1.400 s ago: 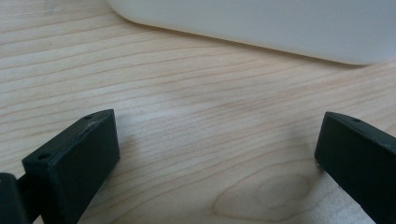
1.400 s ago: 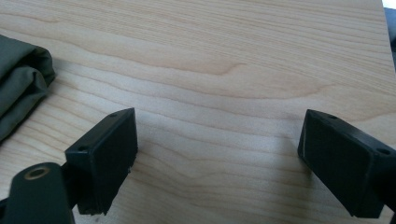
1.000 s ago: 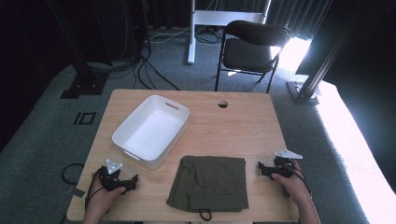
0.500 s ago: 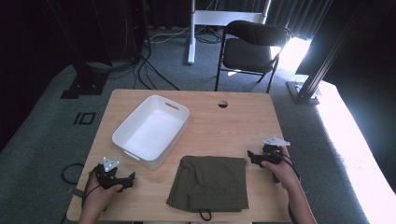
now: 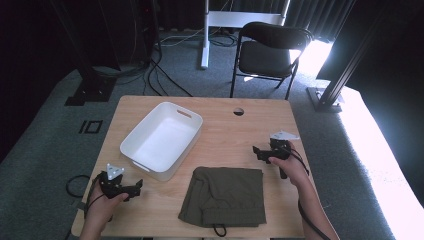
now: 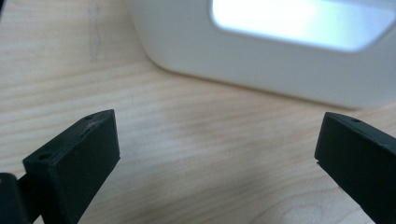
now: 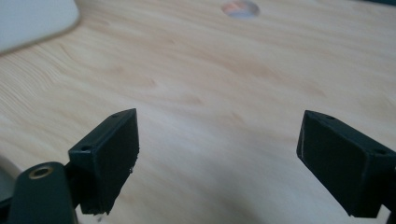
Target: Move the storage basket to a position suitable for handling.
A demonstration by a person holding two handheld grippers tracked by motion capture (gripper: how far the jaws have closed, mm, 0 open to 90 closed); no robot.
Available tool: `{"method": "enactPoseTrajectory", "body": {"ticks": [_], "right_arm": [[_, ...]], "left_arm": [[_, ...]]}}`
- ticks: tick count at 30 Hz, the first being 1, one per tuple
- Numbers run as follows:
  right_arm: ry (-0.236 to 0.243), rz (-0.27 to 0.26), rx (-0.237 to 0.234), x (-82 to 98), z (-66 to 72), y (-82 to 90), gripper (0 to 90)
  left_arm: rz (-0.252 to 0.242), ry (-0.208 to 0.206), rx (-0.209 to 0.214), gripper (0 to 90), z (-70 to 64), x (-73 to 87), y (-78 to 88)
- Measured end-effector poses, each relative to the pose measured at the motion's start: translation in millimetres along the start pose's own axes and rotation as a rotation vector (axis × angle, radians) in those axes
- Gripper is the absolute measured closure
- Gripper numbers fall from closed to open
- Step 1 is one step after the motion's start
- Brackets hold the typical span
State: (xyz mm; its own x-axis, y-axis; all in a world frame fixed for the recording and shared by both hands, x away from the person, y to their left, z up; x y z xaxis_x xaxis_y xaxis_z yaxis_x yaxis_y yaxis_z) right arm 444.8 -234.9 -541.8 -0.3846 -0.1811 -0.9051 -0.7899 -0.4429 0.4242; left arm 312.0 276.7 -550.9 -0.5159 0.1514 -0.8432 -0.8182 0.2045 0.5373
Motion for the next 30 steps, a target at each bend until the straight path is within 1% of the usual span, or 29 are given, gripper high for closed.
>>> {"method": "enactPoseTrajectory", "body": {"ticks": [1, 4, 8, 9, 11, 13, 15, 18, 20, 23, 25, 26, 29, 30], "right_arm": [[0.011, 0.004, -0.009, -7.1, 5.0, -7.2, 13.0], [0.009, -0.005, -0.03, -17.2, 12.1, -18.3, 13.0], [0.017, -0.022, -0.057, -30.4, 23.9, -32.5, 13.2], [0.024, -0.03, -0.064, -33.7, 27.0, -36.3, 13.2], [0.025, -0.041, -0.085, -40.1, 34.0, -43.4, 13.1], [0.039, -0.054, -0.099, -46.1, 40.5, -50.6, 13.2], [0.045, -0.062, -0.112, -51.5, 47.3, -57.1, 13.2], [0.049, -0.071, -0.134, -58.4, 57.1, -64.7, 13.2], [0.048, -0.082, -0.155, -64.0, 66.7, -69.2, 13.2], [0.061, -0.087, -0.179, -71.5, 80.5, -75.6, 13.2], [0.072, -0.09, -0.189, -76.6, 87.8, -79.8, 13.2], [0.076, -0.094, -0.193, -79.8, 91.8, -82.2, 13.2], [0.076, -0.102, -0.205, -88.6, 102.0, -90.2, 13.2], [0.085, -0.113, -0.216, -91.9, 106.2, -93.8, 13.2]], "left_arm": [[-0.002, 0.001, -0.001, 1.0, 0.4, -1.5, 0.6], [-0.015, 0.005, -0.001, 1.0, 1.5, -7.8, 2.0], [-0.029, 0.002, 0.0, 1.0, 2.9, -15.2, 3.4], [-0.034, 0.007, 0.001, 1.1, 3.3, -17.1, 3.6], [-0.041, 0.0, -0.001, 1.0, 4.7, -20.9, 4.1], [-0.046, -0.002, 0.001, 1.1, 5.8, -24.7, 4.9], [-0.054, 0.005, 0.002, 1.0, 7.0, -28.4, 5.5], [-0.074, 0.008, 0.011, 1.0, 8.4, -34.7, 6.2], [-0.096, 0.006, 0.012, 1.1, 9.1, -39.8, 6.8], [-0.111, 0.008, 0.011, 1.0, 10.6, -47.7, 7.4], [-0.116, 0.005, 0.009, 1.0, 11.5, -54.3, 7.3], [-0.12, -0.006, 0.008, 1.0, 12.1, -58.5, 7.2], [-0.124, -0.008, 0.005, 1.0, 14.3, -67.1, 5.3], [-0.126, -0.009, 0.002, 1.0, 15.4, -69.2, 3.9]]}}
Point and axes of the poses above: each handheld gripper's, and its own axes: y roughly backward along the jaws, x roughly out of its underside, z roughly to its left, the point moved 4 cm from there along -y, roughly forward along the jaws, and after that the axes turned 10 degrees about -z, right-handed, at the moved point
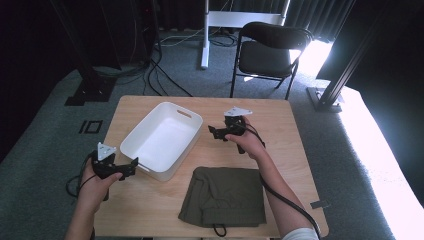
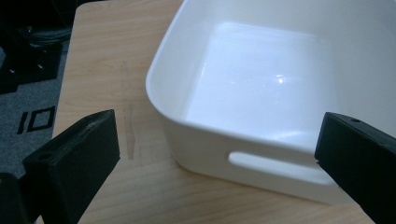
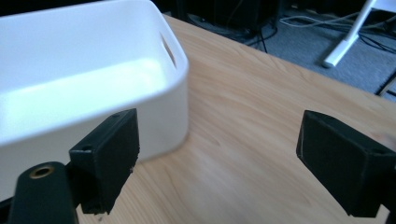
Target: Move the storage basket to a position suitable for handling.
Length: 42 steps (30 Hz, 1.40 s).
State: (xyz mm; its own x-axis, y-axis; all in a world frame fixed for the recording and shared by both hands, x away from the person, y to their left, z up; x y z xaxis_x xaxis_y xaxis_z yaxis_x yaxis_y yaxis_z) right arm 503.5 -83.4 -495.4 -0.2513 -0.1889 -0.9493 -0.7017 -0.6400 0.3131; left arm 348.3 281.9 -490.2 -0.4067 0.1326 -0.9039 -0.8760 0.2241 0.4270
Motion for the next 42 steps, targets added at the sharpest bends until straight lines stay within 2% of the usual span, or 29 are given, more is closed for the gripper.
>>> {"method": "enactPoseTrajectory", "body": {"ticks": [4, 7, 10, 13, 18, 19, 20, 23, 26, 31, 33, 36, 42], "right_arm": [[0.022, -0.007, -0.007, -7.2, 5.0, -17.1, 13.2], [0.035, 0.0, 0.005, -12.0, 4.7, -30.6, 13.2], [0.053, 0.008, 0.021, -16.8, 2.7, -41.8, 13.6], [0.035, 0.02, 0.025, -17.7, 1.0, -51.2, 13.6], [0.05, 0.053, 0.042, -11.7, -1.3, -60.2, 13.6], [0.05, 0.053, 0.042, -11.7, -1.3, -60.2, 13.6], [0.019, 0.052, 0.042, -7.7, -4.0, -62.1, 13.5], [0.026, 0.044, 0.049, -7.2, -3.8, -60.6, 13.5], [0.051, 0.039, 0.057, -6.8, -2.8, -57.5, 13.5], [0.047, 0.028, 0.057, -4.5, -3.7, -53.5, 13.1], [0.034, 0.018, 0.054, -1.0, -5.2, -47.3, 12.9], [0.04, 0.018, 0.052, 1.0, -5.6, -41.2, 12.9], [0.051, 0.018, 0.054, 5.5, -5.9, -27.9, 13.0]], "left_arm": [[0.014, -0.009, -0.038, 1.0, 6.8, -2.3, -9.1], [0.014, 0.022, -0.039, 1.1, 10.0, -1.5, -17.0], [0.022, 0.035, -0.046, 1.1, 13.8, -2.0, -23.5], [0.026, 0.037, -0.055, 1.1, 17.4, -3.1, -28.7], [0.029, 0.055, -0.058, 1.1, 21.3, -2.0, -33.1], [0.044, 0.053, -0.076, 1.1, 25.2, 0.7, -36.5], [0.045, 0.049, -0.092, 1.1, 27.1, 2.7, -38.9], [0.058, 0.048, -0.097, 1.1, 27.9, 6.2, -41.0], [0.054, 0.07, -0.107, 1.1, 28.9, 7.1, -42.4], [0.049, 0.072, -0.125, 1.1, 29.9, 6.6, -44.5], [0.045, 0.078, -0.131, 1.0, 30.2, 5.7, -47.4], [0.042, 0.07, -0.136, 1.1, 30.3, 4.2, -49.9], [0.032, 0.081, -0.132, 1.1, 31.1, 2.6, -57.7]]}}
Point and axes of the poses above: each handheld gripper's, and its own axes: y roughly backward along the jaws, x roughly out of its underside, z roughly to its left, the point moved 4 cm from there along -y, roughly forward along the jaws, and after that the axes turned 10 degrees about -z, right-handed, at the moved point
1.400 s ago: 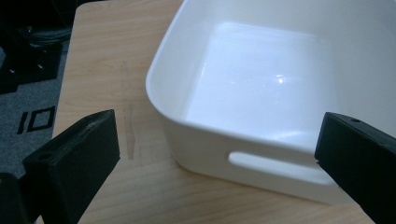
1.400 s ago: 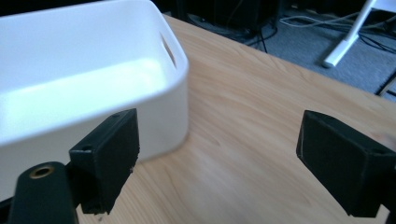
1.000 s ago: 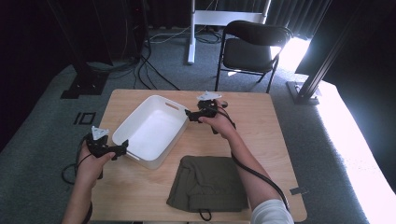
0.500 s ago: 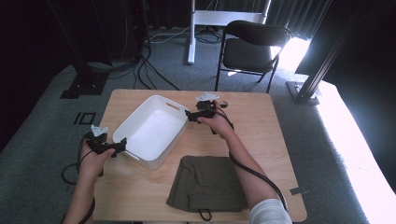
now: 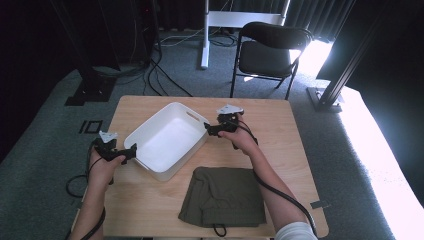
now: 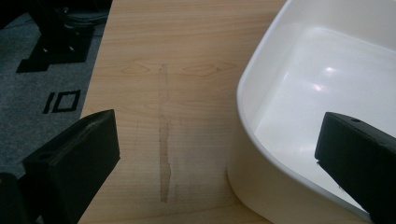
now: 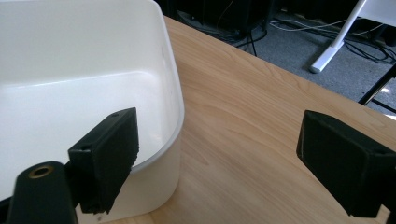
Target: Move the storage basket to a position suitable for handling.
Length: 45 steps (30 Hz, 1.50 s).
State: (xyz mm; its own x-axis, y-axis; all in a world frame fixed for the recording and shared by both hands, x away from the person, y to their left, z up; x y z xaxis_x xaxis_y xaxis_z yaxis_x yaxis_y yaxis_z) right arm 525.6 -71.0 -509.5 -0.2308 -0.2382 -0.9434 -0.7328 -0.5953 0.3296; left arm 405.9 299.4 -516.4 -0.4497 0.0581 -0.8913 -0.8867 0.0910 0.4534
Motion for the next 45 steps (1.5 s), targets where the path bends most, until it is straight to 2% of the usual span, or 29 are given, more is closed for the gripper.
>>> {"method": "enactPoseTrajectory", "body": {"ticks": [3, 5, 12, 18, 21, 26, 28, 30, 35, 40, 45], "right_arm": [[-0.005, -0.002, -0.002, 2.6, -0.6, 5.8, 13.0], [-0.008, -0.004, -0.003, 4.4, -0.7, 9.6, 13.0], [-0.002, -0.009, -0.001, 9.6, -0.8, 23.3, 13.0], [-0.019, -0.013, 0.008, 14.0, 1.9, 33.6, 13.6], [-0.011, -0.018, 0.009, 16.4, 3.3, 39.4, 13.5], [-0.027, -0.019, 0.005, 20.9, 6.9, 51.6, 13.5], [-0.008, -0.02, 0.004, 22.2, 9.2, 56.4, 13.6], [-0.012, -0.017, 0.005, 23.4, 11.3, 60.6, 13.6], [-0.015, -0.022, 0.002, 26.4, 14.0, 67.2, 13.6], [-0.057, -0.031, -0.002, 31.1, 17.2, 73.9, 13.6], [-0.048, -0.033, -0.003, 32.3, 23.1, 79.4, 14.8]], "left_arm": [[-0.004, -0.004, 0.013, 1.1, -0.3, -1.5, -3.7], [-0.002, 0.011, 0.021, 1.1, 0.2, -2.0, -6.0], [-0.02, 0.016, 0.024, 1.0, 2.0, -5.0, -13.1], [-0.016, 0.003, 0.009, 1.0, 2.4, -8.0, -22.3], [-0.017, -0.003, 0.012, 1.0, 3.2, -9.2, -25.8], [-0.016, 0.019, 0.015, 1.0, 5.6, -8.1, -31.3], [-0.013, 0.021, 0.011, 1.0, 6.4, -7.7, -34.3], [-0.017, 0.028, 0.007, 1.0, 7.1, -8.5, -36.7], [-0.014, 0.003, -0.002, 1.0, 7.5, -12.6, -41.7], [-0.012, -0.021, 0.0, 0.9, 6.6, -16.4, -47.0], [-0.008, -0.041, -0.013, 0.9, 4.2, -20.9, -53.2]]}}
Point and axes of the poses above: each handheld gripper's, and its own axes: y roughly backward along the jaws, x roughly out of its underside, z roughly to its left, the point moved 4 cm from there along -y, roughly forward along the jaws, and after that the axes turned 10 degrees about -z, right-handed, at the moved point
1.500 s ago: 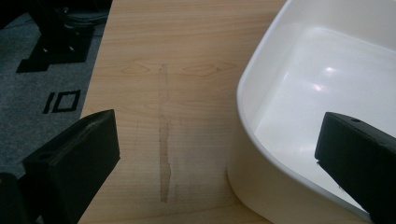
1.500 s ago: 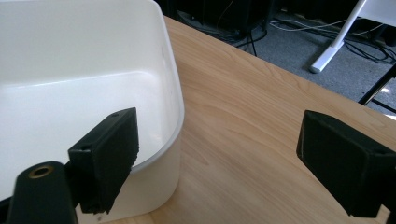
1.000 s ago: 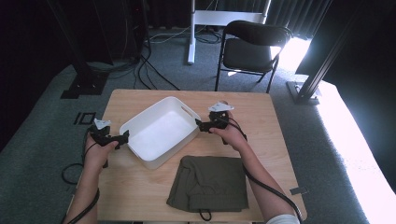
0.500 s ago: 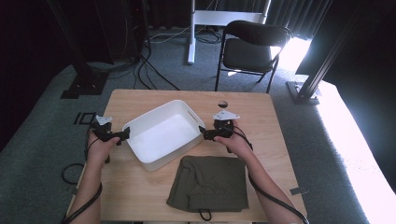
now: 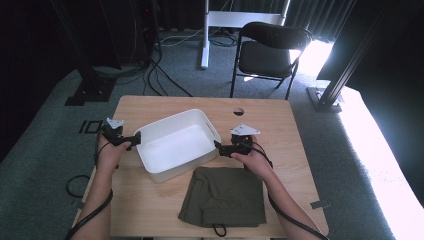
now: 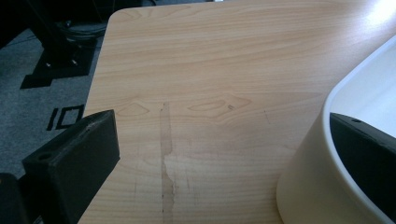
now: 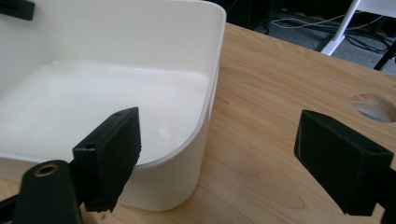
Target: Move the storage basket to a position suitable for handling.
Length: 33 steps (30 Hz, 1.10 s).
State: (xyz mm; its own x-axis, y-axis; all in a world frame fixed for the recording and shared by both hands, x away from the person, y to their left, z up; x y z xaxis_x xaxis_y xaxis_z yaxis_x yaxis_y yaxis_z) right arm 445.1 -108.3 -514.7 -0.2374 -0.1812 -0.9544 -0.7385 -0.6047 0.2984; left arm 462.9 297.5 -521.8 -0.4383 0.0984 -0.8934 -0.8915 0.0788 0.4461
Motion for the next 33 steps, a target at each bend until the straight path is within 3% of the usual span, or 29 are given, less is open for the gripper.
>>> {"method": "enactPoseTrajectory", "body": {"ticks": [6, 7, 8, 10, 12, 17, 19, 22, 24, 26, 29, 30, 33], "right_arm": [[-0.013, 0.001, -0.002, 0.8, 1.6, 2.7, 14.6], [-0.025, 0.005, -0.003, 0.2, 1.3, 1.6, 14.6], [-0.025, 0.005, -0.003, 0.2, 1.3, 1.6, 14.6], [0.006, 0.007, 0.0, -1.3, 2.1, -2.0, 14.6], [0.001, -0.006, 0.006, -4.4, 2.2, -5.7, 15.9], [-0.008, -0.039, 0.02, -21.6, 0.7, -20.8, 30.1], [-0.022, -0.031, 0.038, -26.1, -0.2, -28.7, 34.1], [-0.027, -0.035, 0.061, -28.8, -0.2, -39.7, 39.5], [-0.046, -0.015, 0.073, -28.1, 1.3, -47.0, 45.3], [-0.068, 0.012, 0.071, -26.2, 3.5, -52.3, 47.6], [-0.075, 0.032, 0.089, -23.5, 6.7, -57.9, 51.6], [-0.073, 0.041, 0.089, -22.8, 7.4, -59.4, 51.5], [-0.079, 0.065, 0.109, -20.3, 8.2, -63.6, 59.6]], "left_arm": [[0.0, 0.018, 0.014, 1.1, -3.5, -0.7, -1.6], [-0.014, 0.048, 0.041, 1.1, -6.3, -2.6, 3.3], [-0.014, 0.048, 0.041, 1.1, -6.3, -2.6, 3.3], [-0.032, 0.061, 0.068, 1.1, -11.4, -4.2, 16.1], [-0.043, 0.079, 0.091, 1.1, -16.6, -2.7, 26.3], [-0.041, 0.075, 0.102, 1.6, -28.0, 5.2, 48.3], [-0.05, 0.069, 0.089, 7.9, -32.3, 8.6, 54.8], [-0.047, 0.058, 0.081, 10.6, -40.8, 13.8, 60.1], [-0.049, 0.071, 0.08, 14.2, -44.9, 15.6, 60.9], [-0.039, 0.056, 0.068, 16.6, -47.3, 17.8, 60.8], [-0.019, 0.074, 0.064, 29.0, -48.0, 21.7, 60.4], [-0.009, 0.106, 0.069, 30.0, -49.1, 22.9, 60.5], [-0.004, 0.112, 0.069, 36.9, -52.6, 26.7, 59.4]]}}
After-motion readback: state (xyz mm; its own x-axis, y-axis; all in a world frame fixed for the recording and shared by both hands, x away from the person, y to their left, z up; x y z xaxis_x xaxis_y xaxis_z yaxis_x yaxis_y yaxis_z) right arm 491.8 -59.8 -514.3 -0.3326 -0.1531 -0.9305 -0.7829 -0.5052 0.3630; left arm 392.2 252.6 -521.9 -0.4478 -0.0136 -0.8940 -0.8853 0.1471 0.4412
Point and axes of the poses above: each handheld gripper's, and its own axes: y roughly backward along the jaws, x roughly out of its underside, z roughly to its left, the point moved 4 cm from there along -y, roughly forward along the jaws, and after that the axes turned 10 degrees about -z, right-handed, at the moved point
